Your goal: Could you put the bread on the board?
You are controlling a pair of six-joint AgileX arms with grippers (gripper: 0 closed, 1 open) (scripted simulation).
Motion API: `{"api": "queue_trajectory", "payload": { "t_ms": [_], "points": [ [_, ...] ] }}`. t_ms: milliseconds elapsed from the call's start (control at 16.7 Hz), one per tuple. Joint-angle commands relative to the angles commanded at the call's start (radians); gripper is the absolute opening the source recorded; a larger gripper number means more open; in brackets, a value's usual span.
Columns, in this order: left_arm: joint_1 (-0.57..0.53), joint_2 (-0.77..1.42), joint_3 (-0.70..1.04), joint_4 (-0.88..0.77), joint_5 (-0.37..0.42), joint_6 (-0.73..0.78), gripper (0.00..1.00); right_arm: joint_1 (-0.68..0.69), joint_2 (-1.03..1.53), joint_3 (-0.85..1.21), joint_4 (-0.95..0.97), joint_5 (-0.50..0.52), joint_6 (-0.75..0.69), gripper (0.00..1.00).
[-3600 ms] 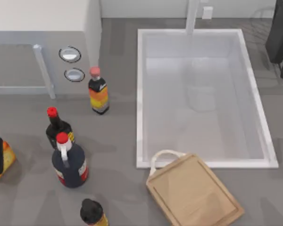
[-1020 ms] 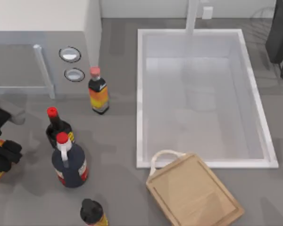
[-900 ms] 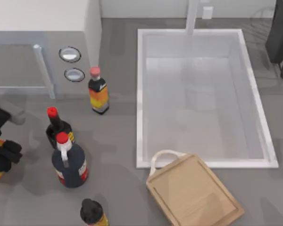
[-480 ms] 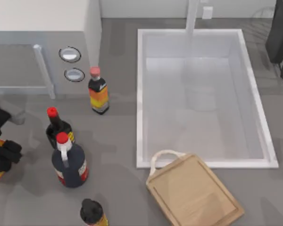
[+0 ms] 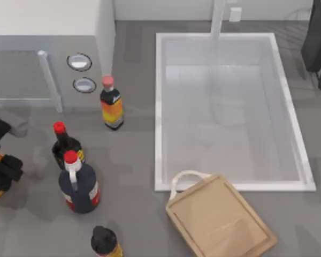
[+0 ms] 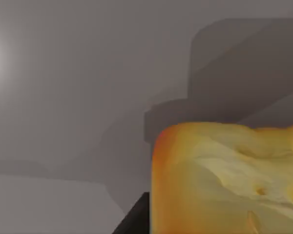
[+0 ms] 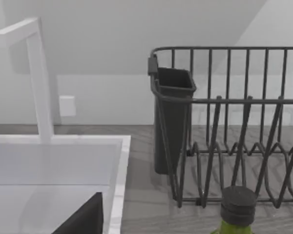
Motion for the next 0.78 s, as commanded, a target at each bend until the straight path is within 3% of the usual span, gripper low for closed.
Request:
{"api": "queue_trajectory", "payload": {
  "t_ms": [420, 780],
  "points": [
    [-0.004, -0.113, 0.19, -0.324, 0.0, -0.003, 0.0, 0.0, 0.0, 0.0, 0.0, 0.0, 0.0, 1.0],
    [-0.002, -0.134, 0.217, -0.359, 0.0, -0.004, 0.0, 0.0, 0.0, 0.0, 0.0, 0.0, 0.0, 1.0]
  ]
}}
